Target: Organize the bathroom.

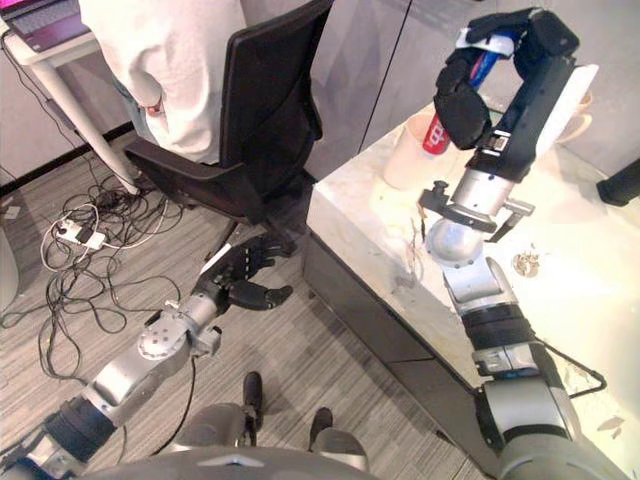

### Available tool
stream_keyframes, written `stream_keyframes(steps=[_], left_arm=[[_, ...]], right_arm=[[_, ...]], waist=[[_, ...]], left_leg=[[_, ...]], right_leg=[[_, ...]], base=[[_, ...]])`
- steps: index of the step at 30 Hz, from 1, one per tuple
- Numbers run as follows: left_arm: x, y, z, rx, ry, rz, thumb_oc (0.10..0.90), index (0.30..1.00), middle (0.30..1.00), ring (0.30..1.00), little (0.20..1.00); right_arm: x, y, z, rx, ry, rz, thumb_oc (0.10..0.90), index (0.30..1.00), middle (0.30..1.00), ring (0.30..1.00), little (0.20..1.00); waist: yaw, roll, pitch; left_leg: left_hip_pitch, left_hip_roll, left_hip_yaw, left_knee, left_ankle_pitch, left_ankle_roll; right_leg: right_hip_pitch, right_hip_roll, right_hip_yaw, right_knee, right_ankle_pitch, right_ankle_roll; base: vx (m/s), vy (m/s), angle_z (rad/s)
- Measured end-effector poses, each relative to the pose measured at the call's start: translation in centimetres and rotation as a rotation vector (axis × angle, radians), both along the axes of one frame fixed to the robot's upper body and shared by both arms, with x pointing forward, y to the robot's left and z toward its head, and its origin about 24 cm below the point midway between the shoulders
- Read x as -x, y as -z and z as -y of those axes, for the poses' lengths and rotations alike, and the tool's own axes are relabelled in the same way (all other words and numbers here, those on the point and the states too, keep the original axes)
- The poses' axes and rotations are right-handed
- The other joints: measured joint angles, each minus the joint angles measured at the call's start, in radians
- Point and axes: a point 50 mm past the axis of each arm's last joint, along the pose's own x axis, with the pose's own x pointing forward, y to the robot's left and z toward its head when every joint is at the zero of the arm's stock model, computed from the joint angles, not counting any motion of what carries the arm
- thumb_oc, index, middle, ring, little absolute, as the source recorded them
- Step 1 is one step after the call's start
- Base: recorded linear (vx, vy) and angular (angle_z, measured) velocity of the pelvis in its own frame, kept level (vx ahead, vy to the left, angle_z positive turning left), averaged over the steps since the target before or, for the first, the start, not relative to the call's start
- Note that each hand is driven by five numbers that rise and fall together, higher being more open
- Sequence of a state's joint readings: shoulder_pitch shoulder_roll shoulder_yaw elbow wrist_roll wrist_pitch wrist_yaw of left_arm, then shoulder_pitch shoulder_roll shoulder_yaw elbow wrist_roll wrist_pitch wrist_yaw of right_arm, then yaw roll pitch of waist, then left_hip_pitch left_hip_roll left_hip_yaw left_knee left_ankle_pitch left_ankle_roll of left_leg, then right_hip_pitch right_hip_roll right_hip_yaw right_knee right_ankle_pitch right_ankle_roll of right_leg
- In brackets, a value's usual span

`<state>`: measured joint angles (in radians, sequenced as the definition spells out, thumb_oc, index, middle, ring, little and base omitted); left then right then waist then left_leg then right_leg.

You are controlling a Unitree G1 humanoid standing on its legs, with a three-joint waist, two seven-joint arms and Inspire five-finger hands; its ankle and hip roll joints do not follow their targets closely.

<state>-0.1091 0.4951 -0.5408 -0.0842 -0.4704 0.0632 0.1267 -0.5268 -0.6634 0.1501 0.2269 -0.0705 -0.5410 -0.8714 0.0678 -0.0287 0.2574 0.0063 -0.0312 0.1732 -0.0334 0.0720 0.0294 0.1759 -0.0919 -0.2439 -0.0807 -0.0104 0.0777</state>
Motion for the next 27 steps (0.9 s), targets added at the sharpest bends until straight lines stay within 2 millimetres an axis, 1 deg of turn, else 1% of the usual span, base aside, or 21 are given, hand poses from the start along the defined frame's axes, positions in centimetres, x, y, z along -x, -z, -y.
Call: stream_keyframes(steps=[1, 2, 3, 5, 7, 8, 9, 10, 11, 12, 13, 14, 15, 16, 19, 22, 26, 27], left_arm=[[0.0, 0.0, 0.0, -0.002, -0.002, -0.001, 0.8, 0.9, 0.9, 0.9, 0.9], [0.0, 0.0, 0.0, -0.003, -0.004, 0.002, 0.8, 0.9, 0.9, 0.9, 0.9], [0.0, 0.0, 0.0, -0.003, -0.006, 0.002, 0.8, 0.9, 0.9, 0.9, 0.9], [-0.1, -0.1, -0.1, -0.004, -0.007, 0.004, 0.8, 0.9, 0.9, 0.9, 0.9], [-0.2, -0.1, -0.1, -0.006, -0.008, 0.007, 0.8, 0.9, 0.9, 0.9, 0.9], [-0.2, -0.2, -0.1, -0.009, -0.011, 0.009, 0.8, 0.9, 0.9, 0.9, 0.9], [-0.2, -0.2, -0.1, -0.009, -0.014, 0.009, 0.8, 0.9, 0.9, 0.9, 0.9], [-0.3, -0.3, -0.3, -0.017, -0.017, 0.014, 0.8, 0.9, 0.9, 0.9, 0.9], [-0.3, -0.3, -0.4, -0.021, -0.019, 0.015, 0.8, 0.9, 0.9, 0.9, 0.9], [-0.3, -0.3, -0.6, -0.03, -0.022, 0.015, 0.8, 0.9, 0.9, 0.9, 0.9], [-0.2, -0.1, -0.7, -0.033, -0.028, 0.009, 0.8, 0.9, 0.9, 0.9, 0.9], [-0.1, 0.2, -0.9, -0.039, -0.037, -0.001, 0.8, 0.9, 0.9, 0.9, 0.9], [0.3, 0.7, -0.8, -0.031, -0.043, -0.019, 0.8, 0.9, 0.9, 0.9, 0.9], [0.8, 1.0, -0.9, -0.023, -0.048, -0.031, 0.8, 0.9, 0.9, 0.9, 0.9], [1.0, 1.2, -0.4, -0.011, -0.027, -0.035, 0.8, 0.9, 0.9, 0.9, 0.9], [1.0, 1.2, -0.2, -0.003, -0.028, -0.032, 0.8, 0.9, 0.9, 0.9, 0.9], [0.9, 1.1, -0.3, -0.005, -0.046, -0.03, 0.8, 0.9, 0.9, 0.9, 0.9], [0.9, 1.1, -0.3, -0.005, -0.051, -0.029, 0.8, 0.9, 0.9, 0.9, 0.9]], right_arm=[[0.0, 0.0, 0.0, 0.003, -0.002, -0.002, 0.4, 0.3, 0.3, 0.3, 0.3], [0.0, -0.1, 0.0, 0.005, -0.005, 0.001, 0.4, 0.3, 0.3, 0.3, 0.3], [0.0, -0.1, 0.0, 0.007, -0.009, 0.003, 0.4, 0.3, 0.3, 0.3, 0.3], [0.1, -0.1, 0.1, -0.005, -0.02, 0.006, 0.4, 0.3, 0.3, 0.3, 0.3], [0.2, -0.3, 0.2, -0.011, -0.02, 0.015, 0.4, 0.3, 0.3, 0.3, 0.3], [0.2, -0.4, 0.3, -0.011, -0.024, 0.024, 0.4, 0.3, 0.3, 0.3, 0.3], [0.3, -0.6, 0.2, -0.007, -0.03, 0.033, 0.4, 0.3, 0.3, 0.3, 0.3], [0.5, -1.0, 0.0, 0.004, -0.047, 0.054, 0.4, 0.3, 0.3, 0.3, 0.3], [0.6, -1.3, -0.2, 0.012, -0.058, 0.066, 0.4, 0.3, 0.3, 0.3, 0.3], [0.9, -1.7, -0.6, 0.021, -0.084, 0.093, 0.4, 0.3, 0.3, 0.3, 0.3], [1.0, -1.7, -0.8, 0.024, -0.094, 0.102, 0.4, 0.3, 0.3, 0.3, 0.3], [1.1, -1.7, -0.9, 0.031, -0.098, 0.105, 0.4, 0.3, 0.3, 0.3, 0.3], [1.1, -1.7, -1.1, 0.043, -0.103, 0.106, 0.4, 0.3, 0.3, 0.3, 0.3], [1.0, -1.7, -1.2, 0.049, -0.107, 0.099, 0.4, 0.3, 0.3, 0.3, 0.3], [1.0, -2.1, -0.5, 0.072, -0.09, 0.078, 0.4, 0.3, 0.3, 0.3, 0.3], [0.9, -2.1, -0.3, 0.055, -0.093, 0.055, 0.4, 0.3, 0.3, 0.3, 0.3], [0.8, -2.0, -0.4, 0.062, -0.103, 0.042, 0.4, 0.3, 0.3, 0.3, 0.3], [0.6, -1.8, -0.7, 0.073, -0.11, 0.02, 0.4, 0.3, 0.3, 0.3, 0.3]], waist=[[0.001, 0.0, 0.0], [-0.007, 0.0, 0.0], [-0.013, 0.006, -0.001], [-0.022, 0.011, 0.0], [-0.03, 0.013, 0.0], [-0.033, 0.015, 0.002], [-0.032, 0.014, 0.002], [-0.025, 0.013, 0.001], [-0.02, 0.01, 0.002], [-0.018, -0.005, 0.002], [-0.029, -0.011, 0.003], [-0.04, -0.011, 0.002], [-0.042, -0.001, -0.002], [-0.048, 0.0, -0.003], [-0.059, 0.0, -0.003], [-0.07, 0.0, -0.003], [-0.066, 0.0, -0.003], [-0.057, -0.001, -0.003]], left_leg=[[0.016, -0.001, 0.005, -0.018, 0.005, 0.006], [0.037, -0.003, 0.009, -0.036, 0.005, 0.009], [0.048, 0.002, 0.008, -0.05, 0.007, 0.012], [0.056, 0.015, 0.007, -0.05, 0.006, 0.012], [0.062, 0.03, 0.003, -0.05, 0.0, 0.017], [0.068, 0.039, 0.002, -0.05, -0.004, 0.022], [0.072, 0.04, 0.007, -0.05, -0.006, 0.023], [0.073, 0.035, 0.014, -0.05, -0.013, 0.019], [0.073, 0.029, 0.019, -0.05, -0.014, 0.018], [0.076, 0.008, 0.014, -0.051, -0.022, 0.012], [0.08, -0.002, -0.003, -0.052, -0.027, 0.009], [0.084, -0.006, -0.016, -0.052, -0.031, -0.002], [0.087, 0.004, -0.02, -0.052, -0.034, -0.012], [0.09, 0.012, -0.026, -0.052, -0.03, -0.013], [0.088, 0.021, -0.037, -0.051, -0.027, -0.016], [0.091, 0.021, -0.046, -0.051, -0.027, -0.016], [0.09, 0.018, -0.047, -0.051, -0.027, -0.016], [0.09, 0.016, -0.056, -0.051, -0.027, -0.016]], right_leg=[[0.007, 0.0, -0.002, 0.0, 0.0, 0.0], [0.016, -0.001, -0.004, 0.004, 0.002, 0.003], [0.011, 0.002, -0.01, 0.026, 0.001, 0.004], [-0.018, 0.005, -0.027, 0.093, -0.009, 0.018], [-0.061, 0.0, -0.028, 0.188, -0.024, 0.037], [-0.085, -0.008, -0.034, 0.225, -0.054, 0.049], [-0.088, -0.019, -0.057, 0.206, -0.066, 0.041], [-0.096, -0.036, -0.071, 0.117, -0.049, 0.059], [-0.101, -0.045, -0.069, 0.07, -0.031, 0.067], [-0.111, -0.065, -0.056, -0.008, 0.041, 0.07], [-0.111, -0.071, -0.032, -0.008, 0.09, 0.076], [-0.102, -0.068, -0.02, -0.007, 0.11, 0.069], [-0.092, -0.06, -0.023, -0.001, 0.113, 0.063], [-0.086, -0.048, -0.025, -0.001, 0.113, 0.062], [-0.081, -0.04, -0.031, -0.001, 0.113, 0.06], [-0.072, -0.041, -0.05, -0.001, 0.112, 0.059], [-0.072, -0.043, -0.052, -0.001, 0.112, 0.059], [-0.069, -0.044, -0.052, -0.001, 0.112, 0.058]], base=[[0.1, 0.074, -0.22], [0.08, 0.059, -0.12], [0.08, 0.045, -0.03], [0.07, -0.013, -0.05], [0.1, -0.073, -0.05], [0.11, -0.105, -0.04], [0.13, -0.113, -0.12], [0.12, -0.088, -0.14], [0.18, -0.094, -0.11], [0.14, -0.061, 0.12], [0.17, -0.072, 0.31], [0.16, -0.118, 0.32], [0.19, -0.161, 0.21], [0.16, -0.152, 0.07], [0.14, -0.113, 0.12], [0.14, -0.077, 0.16], [0.11, -0.032, 0.05], [0.11, -0.026, 0.06]])
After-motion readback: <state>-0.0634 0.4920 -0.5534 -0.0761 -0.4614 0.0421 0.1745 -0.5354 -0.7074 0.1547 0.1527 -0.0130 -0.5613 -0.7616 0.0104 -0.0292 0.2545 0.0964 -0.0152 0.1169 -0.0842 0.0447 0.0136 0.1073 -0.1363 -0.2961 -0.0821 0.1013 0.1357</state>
